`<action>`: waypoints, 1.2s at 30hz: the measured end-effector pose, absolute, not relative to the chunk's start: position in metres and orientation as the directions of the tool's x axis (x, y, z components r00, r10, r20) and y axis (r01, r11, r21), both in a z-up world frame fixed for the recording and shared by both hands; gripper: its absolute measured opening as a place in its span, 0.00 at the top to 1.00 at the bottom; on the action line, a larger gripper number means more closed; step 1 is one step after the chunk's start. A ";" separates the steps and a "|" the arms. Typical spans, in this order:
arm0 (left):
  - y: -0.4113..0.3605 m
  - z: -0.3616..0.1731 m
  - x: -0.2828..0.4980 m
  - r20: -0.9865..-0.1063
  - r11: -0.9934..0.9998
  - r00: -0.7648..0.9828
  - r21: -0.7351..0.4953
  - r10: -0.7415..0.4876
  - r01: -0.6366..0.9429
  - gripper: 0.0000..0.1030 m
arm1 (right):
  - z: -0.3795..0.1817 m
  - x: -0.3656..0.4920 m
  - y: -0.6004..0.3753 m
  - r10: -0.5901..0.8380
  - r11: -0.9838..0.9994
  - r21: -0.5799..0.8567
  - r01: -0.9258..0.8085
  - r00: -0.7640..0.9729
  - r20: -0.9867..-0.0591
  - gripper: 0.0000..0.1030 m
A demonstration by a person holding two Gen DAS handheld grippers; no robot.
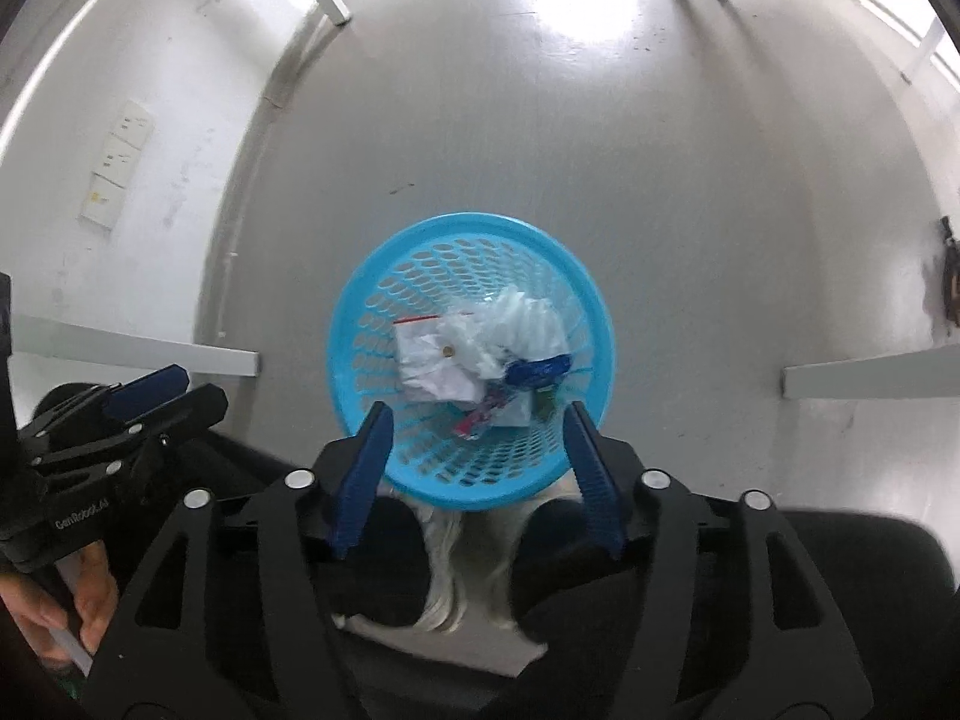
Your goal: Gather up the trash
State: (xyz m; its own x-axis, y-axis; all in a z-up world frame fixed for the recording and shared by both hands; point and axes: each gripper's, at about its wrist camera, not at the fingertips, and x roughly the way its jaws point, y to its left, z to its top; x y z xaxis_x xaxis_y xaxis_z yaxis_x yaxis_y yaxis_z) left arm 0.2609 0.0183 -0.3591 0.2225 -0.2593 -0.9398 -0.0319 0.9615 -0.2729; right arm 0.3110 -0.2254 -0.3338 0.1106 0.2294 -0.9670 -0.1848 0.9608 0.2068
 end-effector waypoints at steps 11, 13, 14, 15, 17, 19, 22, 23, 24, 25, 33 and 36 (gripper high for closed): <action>0.026 -0.340 0.232 -0.923 0.962 0.279 -0.272 -0.264 0.010 0.06 | -0.300 0.273 -0.231 0.230 0.944 0.167 -0.285 0.206 -0.951 0.10; 0.026 -0.342 0.232 -0.924 0.958 0.264 -0.286 -0.277 0.007 0.06 | -0.296 0.269 -0.234 0.234 0.944 0.167 -0.284 0.222 -0.947 0.08; 0.024 -0.343 0.233 -0.929 0.961 0.255 -0.275 -0.269 0.016 0.06 | -0.295 0.268 -0.236 0.238 0.945 0.173 -0.276 0.225 -0.945 0.08; 0.023 -0.345 0.232 -0.935 0.966 0.248 -0.257 -0.253 0.017 0.06 | -0.295 0.266 -0.237 0.242 0.947 0.178 -0.268 0.226 -0.944 0.08; 0.022 -0.346 0.232 -0.939 0.970 0.246 -0.244 -0.239 0.010 0.06 | -0.291 0.265 -0.241 0.261 0.946 0.200 -0.257 0.231 -0.937 0.08; 0.022 -0.345 0.231 -0.936 0.968 0.255 -0.249 -0.243 0.009 0.06 | -0.289 0.263 -0.241 0.265 0.945 0.202 -0.258 0.238 -0.934 0.08; 0.024 -0.349 0.231 -0.937 0.965 0.238 -0.260 -0.254 0.005 0.06 | -0.288 0.263 -0.239 0.273 0.943 0.210 -0.260 0.237 -0.932 0.08; 0.024 -0.350 0.232 -0.936 0.963 0.233 -0.271 -0.265 0.005 0.06 | -0.289 0.263 -0.239 0.276 0.942 0.214 -0.258 0.233 -0.932 0.08; 0.024 -0.350 0.232 -0.933 0.960 0.232 -0.280 -0.275 0.008 0.06 | -0.290 0.264 -0.239 0.279 0.941 0.219 -0.257 0.227 -0.933 0.08; 0.023 -0.350 0.232 -0.932 0.958 0.230 -0.285 -0.281 0.013 0.06 | -0.291 0.265 -0.239 0.280 0.941 0.222 -0.256 0.221 -0.934 0.08; 0.023 -0.356 0.234 -0.940 0.959 0.201 -0.283 -0.276 -0.004 0.06 | -0.296 0.267 -0.242 0.292 0.942 0.244 -0.231 0.204 -0.934 0.08; 0.024 -0.355 0.234 -0.939 0.959 0.203 -0.284 -0.278 -0.002 0.06 | -0.297 0.267 -0.242 0.294 0.942 0.248 -0.226 0.201 -0.934 0.08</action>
State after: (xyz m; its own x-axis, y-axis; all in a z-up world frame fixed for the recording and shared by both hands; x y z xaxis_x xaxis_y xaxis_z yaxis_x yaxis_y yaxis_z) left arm 0.2341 0.0235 -0.3553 0.2033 -0.2777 -0.9389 -0.0020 0.9588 -0.2840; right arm 0.2673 -0.2422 -0.2971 0.2010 0.2939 -0.9345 -0.2258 0.9421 0.2478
